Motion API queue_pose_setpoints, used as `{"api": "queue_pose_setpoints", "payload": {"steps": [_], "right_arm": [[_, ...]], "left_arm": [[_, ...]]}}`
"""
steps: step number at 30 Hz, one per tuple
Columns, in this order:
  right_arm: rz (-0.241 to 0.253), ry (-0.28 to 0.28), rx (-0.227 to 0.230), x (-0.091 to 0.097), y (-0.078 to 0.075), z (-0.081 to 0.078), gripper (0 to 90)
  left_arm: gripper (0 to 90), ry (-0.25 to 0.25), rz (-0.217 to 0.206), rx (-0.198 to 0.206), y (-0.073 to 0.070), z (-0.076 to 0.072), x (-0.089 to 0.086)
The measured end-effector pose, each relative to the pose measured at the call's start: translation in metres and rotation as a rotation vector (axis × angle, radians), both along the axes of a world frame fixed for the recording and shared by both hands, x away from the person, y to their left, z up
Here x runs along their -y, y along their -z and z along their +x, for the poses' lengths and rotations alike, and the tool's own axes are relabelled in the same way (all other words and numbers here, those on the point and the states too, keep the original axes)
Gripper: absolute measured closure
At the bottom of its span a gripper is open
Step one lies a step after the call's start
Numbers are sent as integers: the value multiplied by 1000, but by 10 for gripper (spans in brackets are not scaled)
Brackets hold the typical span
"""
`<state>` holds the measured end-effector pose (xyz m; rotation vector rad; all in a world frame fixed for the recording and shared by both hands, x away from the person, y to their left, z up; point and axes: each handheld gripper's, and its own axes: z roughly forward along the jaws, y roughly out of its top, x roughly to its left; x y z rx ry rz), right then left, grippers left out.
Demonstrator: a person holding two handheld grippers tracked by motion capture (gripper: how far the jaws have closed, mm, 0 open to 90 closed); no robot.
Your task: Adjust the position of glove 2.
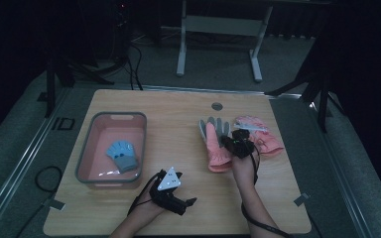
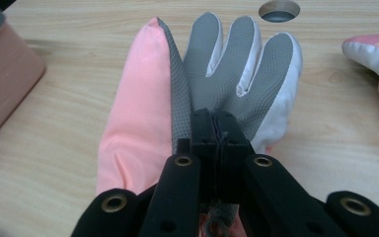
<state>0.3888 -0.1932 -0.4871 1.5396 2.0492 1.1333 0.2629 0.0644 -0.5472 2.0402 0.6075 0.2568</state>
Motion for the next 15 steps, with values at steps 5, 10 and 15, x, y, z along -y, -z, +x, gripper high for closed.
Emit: {"api": "queue_pose_setpoints", "payload": {"steps": [5, 10, 15], "right_arm": [[2, 25, 9, 1, -2, -19, 884], [50, 61, 2, 7, 3, -30, 884], [75, 106, -8, 3, 17, -38, 883]], "left_arm": [[19, 2, 2, -1, 0, 0, 1], [19, 4, 1, 1, 0, -2, 3], [19, 9, 5, -2, 1, -2, 5]]}}
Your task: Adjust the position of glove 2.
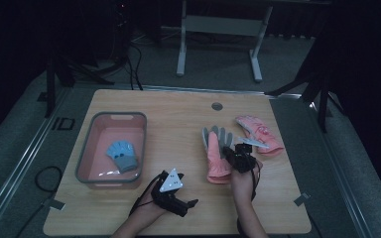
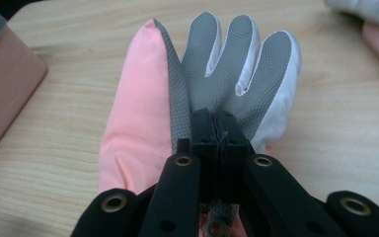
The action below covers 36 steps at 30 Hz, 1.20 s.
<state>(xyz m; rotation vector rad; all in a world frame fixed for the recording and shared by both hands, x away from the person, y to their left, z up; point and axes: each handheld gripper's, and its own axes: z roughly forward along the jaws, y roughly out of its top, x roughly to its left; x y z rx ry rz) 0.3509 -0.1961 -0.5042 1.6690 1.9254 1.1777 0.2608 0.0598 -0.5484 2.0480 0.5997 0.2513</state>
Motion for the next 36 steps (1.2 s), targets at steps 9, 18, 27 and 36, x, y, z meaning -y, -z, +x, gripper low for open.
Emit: {"api": "queue_pose_setpoints", "payload": {"steps": [9, 18, 27, 36], "right_arm": [[-50, 36, -37, -12, 29, 1, 879], [-77, 9, -18, -10, 24, 1, 736], [-111, -76, 56, 25, -11, 8, 644], [-220, -169, 161, 90, -34, 26, 615]], "left_arm": [[19, 9, -1, -1, 0, 0, 0], [19, 6, -1, -6, 1, 0, -1], [19, 11, -1, -6, 1, 0, -1], [19, 6, 3, -7, 1, -1, -1]]}}
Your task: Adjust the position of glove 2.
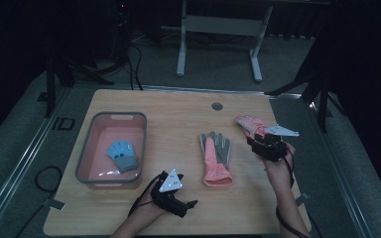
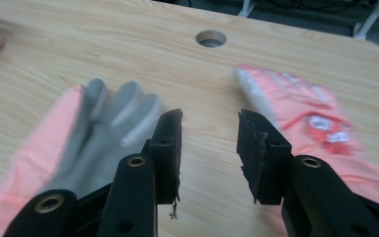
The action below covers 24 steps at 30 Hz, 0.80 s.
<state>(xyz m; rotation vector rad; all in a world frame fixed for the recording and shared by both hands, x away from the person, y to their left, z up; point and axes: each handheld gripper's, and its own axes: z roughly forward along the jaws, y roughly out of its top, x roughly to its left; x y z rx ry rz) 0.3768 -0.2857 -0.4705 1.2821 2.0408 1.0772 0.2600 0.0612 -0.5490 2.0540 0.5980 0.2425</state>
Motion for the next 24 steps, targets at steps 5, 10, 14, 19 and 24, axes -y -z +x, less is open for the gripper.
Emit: {"api": "queue_pose_setpoints", "payload": {"steps": [5, 10, 14, 19, 24], "right_arm": [[23, -20, -22, 33, 2, 8, 613], [18, -31, -22, 50, 5, 20, 592], [11, -73, -24, 60, 6, 36, 562], [-19, -58, -60, 68, 11, 62, 566], [-40, -66, -105, 72, 24, 85, 544]], "left_arm": [[19, 0, 14, 1, 1, -4, 0], [19, -16, 12, 12, -1, -8, -1], [19, -25, 11, 16, -1, -10, -3], [19, -35, 14, 10, 1, -11, -7], [19, -40, 2, 8, 2, -12, -9]]}}
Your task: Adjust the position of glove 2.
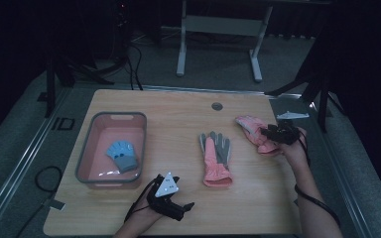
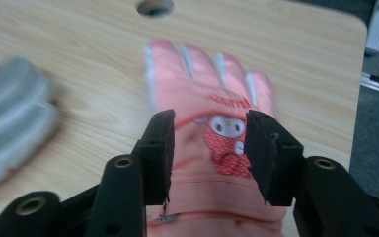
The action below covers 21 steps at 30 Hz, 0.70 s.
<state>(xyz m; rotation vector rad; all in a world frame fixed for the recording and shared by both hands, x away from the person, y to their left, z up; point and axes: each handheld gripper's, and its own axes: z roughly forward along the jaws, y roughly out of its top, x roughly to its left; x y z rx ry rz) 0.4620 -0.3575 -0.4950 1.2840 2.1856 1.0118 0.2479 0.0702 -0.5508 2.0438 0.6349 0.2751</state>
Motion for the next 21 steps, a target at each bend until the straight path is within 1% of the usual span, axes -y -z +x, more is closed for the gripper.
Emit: {"api": "queue_pose_setpoints", "payload": {"steps": [1, 2, 3, 4, 6, 7, 8, 9, 10, 11, 13, 14, 15, 16, 17, 19, 21], "right_arm": [[-14, 6, -17, 1, 5, 5, 535], [-6, 1, -30, 3, 9, 8, 526], [-1, -2, -34, 5, 12, 10, 520], [4, 12, -42, 7, 16, 13, 515], [43, 3, -60, 10, 21, 17, 493], [18, 12, -69, 10, 24, 19, 486], [11, 1, -82, 10, 28, 21, 475], [11, 1, -82, 10, 28, 21, 475], [20, -2, -90, 10, 31, 22, 475], [36, 2, -109, 11, 36, 24, 494], [34, 3, -111, 10, 39, 24, 540], [43, 0, -116, 10, 40, 25, 586], [43, 0, -116, 10, 40, 25, 586], [55, 1, -122, 10, 40, 26, 632], [52, 0, -116, 8, 40, 25, 697], [50, -1, -109, 7, 40, 24, 772], [53, 19, -111, 5, 39, 23, 862]], "left_arm": [[19, -1, 0, -1, 0, 0, 0], [19, -2, 0, -1, 0, 0, 0], [19, -2, 0, -2, 0, 0, 0], [19, 0, -2, -3, 0, 0, 0], [19, -2, 0, -3, 1, 0, 0], [19, -2, 0, -5, 1, 1, 0], [19, -4, -3, -7, 1, 1, 0], [19, -4, -3, -7, 1, 1, 0], [19, -5, -7, -9, 1, 0, 0], [19, -6, -8, -9, 1, 1, 0], [19, -7, -8, -9, 1, 1, -1], [19, -7, -8, -10, 1, 1, -1], [19, -7, -8, -10, 1, 1, -1], [19, -6, -5, -10, 1, 0, -1], [19, -4, 1, -9, 2, 1, -1], [19, -4, 0, -9, 2, 1, -1], [19, -6, -1, -8, 1, 0, -1]]}}
